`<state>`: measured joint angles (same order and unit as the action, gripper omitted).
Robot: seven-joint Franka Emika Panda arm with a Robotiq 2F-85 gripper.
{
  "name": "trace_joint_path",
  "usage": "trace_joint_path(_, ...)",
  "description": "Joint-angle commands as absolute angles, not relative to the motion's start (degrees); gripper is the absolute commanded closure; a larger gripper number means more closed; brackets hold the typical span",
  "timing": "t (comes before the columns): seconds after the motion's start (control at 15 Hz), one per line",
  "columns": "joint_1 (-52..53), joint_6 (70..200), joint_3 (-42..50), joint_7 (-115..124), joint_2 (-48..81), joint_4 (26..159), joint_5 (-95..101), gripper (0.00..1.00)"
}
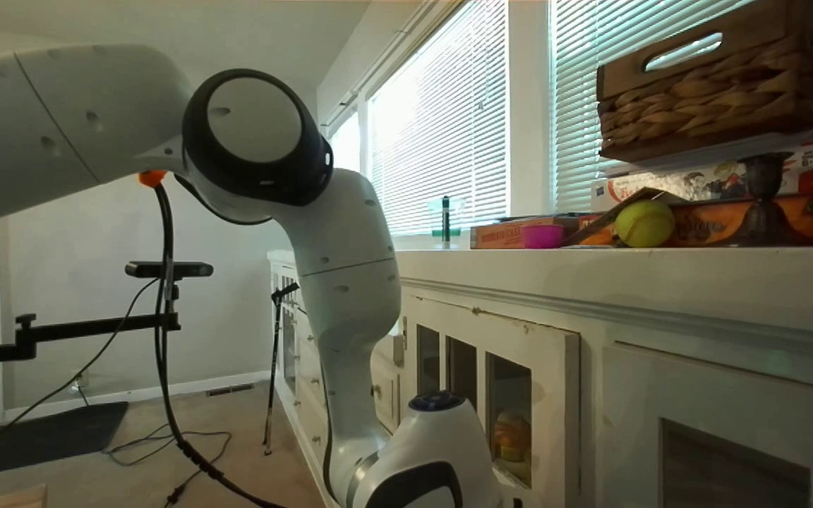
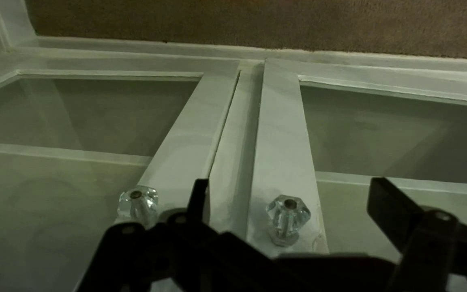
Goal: Open the left door of the cabinet on the right.
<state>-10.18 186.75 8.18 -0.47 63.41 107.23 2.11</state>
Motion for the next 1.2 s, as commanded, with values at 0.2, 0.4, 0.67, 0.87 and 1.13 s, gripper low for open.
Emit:
trace_joint_path(0.2, -12.1, 190.8, 6.2, -2.6, 69.1, 101.1, 2.9, 0.0)
trace_joint_path(0.4, -11.9, 192.0, 6.5, -2.8, 70.6, 99.5, 2.9, 0.06)
trace_joint_path(0.67, -11.8, 193.5, 6.5, -3.2, 72.6, 97.5, 3.1, 0.16)
trace_joint_path(0.87, -11.5, 194.5, 6.7, -3.3, 73.8, 96.2, 3.0, 0.31)
trace_joint_path(1.13, -11.4, 195.5, 6.8, -3.3, 75.2, 94.4, 2.9, 0.67)
